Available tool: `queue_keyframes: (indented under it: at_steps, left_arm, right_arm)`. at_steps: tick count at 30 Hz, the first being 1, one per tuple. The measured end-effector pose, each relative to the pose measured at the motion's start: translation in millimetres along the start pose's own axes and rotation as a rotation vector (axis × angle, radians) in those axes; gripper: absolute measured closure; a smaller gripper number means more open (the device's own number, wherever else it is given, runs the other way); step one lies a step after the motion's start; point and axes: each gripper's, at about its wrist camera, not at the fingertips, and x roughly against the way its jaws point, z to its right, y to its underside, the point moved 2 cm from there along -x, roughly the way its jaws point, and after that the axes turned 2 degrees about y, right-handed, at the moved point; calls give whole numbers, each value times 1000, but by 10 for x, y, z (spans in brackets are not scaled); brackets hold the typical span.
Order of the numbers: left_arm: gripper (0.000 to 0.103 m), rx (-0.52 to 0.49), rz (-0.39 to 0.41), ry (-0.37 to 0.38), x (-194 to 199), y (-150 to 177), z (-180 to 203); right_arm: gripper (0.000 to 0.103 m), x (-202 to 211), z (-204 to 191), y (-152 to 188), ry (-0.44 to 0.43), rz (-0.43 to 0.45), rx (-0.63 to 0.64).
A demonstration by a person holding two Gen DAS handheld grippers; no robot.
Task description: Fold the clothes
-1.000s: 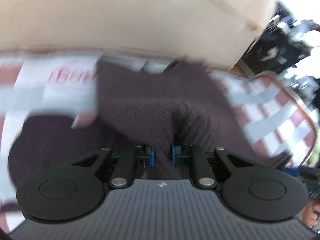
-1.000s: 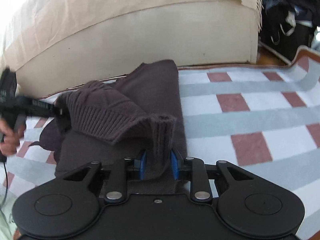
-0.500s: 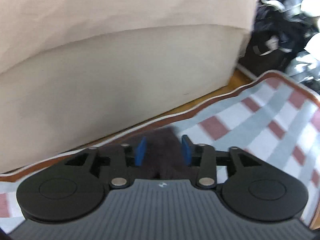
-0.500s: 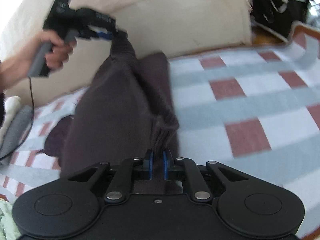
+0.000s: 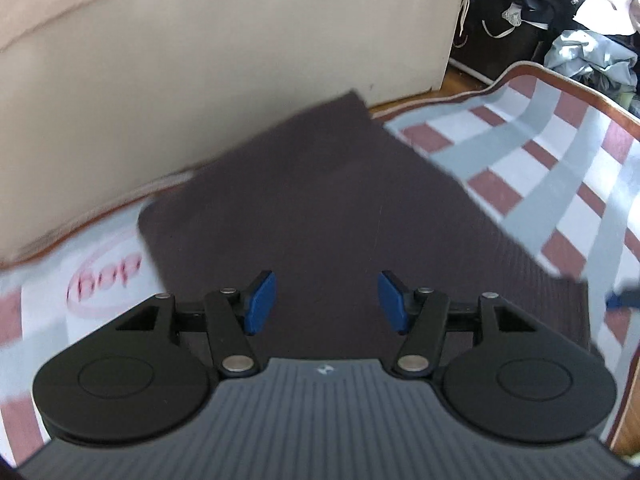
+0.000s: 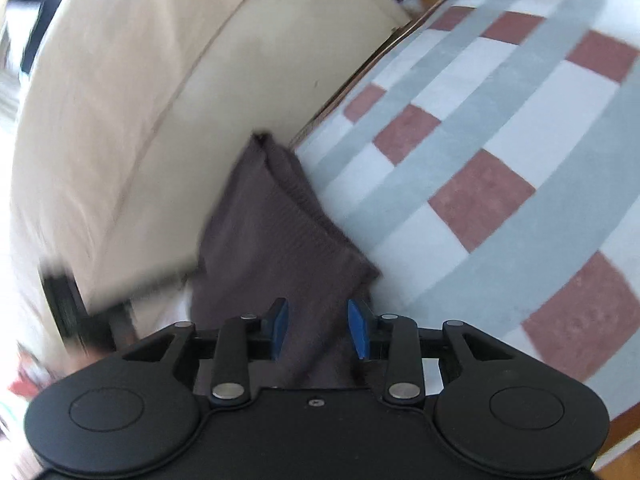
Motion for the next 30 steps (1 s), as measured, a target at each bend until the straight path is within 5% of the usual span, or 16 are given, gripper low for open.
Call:
queue_keyframes:
  at_steps: [2, 5, 6, 7, 8, 13, 19, 23, 25, 26, 30]
  left_arm:
    - [47, 32, -3, 18, 85, 173, -59]
    - [47, 73, -31, 44, 153, 356, -114]
    - [47, 85, -47, 53, 161, 400, -127]
    - [47, 90, -55, 58, 181, 436, -140]
    - [47, 95, -62, 64, 202, 472, -153]
    - [47, 233, -84, 226, 298, 634, -338]
    - [47, 325, -170, 234, 284, 916, -389]
    - [47, 336, -231, 247, 305, 1060, -278]
    - [47, 307, -226, 233, 359, 1125, -215]
    - [45, 292, -224, 226, 384, 1158, -184]
    - [41, 223, -267, 131, 364, 1288, -133]
  right_arm:
    - [44, -89, -26, -15, 51, 4, 3]
    - [43, -304, -15, -8, 128, -22, 62]
    - [52, -377, -10, -7, 152, -31, 81]
    - [84, -367, -31, 4, 134, -26, 82]
    - [91, -329, -62, 17, 102, -16, 75]
    - [94, -12, -172, 166, -5, 58, 24]
    - [100, -138, -46, 440, 192, -103, 203]
    - [90, -46, -70, 475, 133, -14, 162]
    - [53, -2, -89, 518, 80, 8, 133]
    - [48, 3, -87, 536, 62, 11, 119]
    - [45, -7, -55, 565, 56, 6, 91]
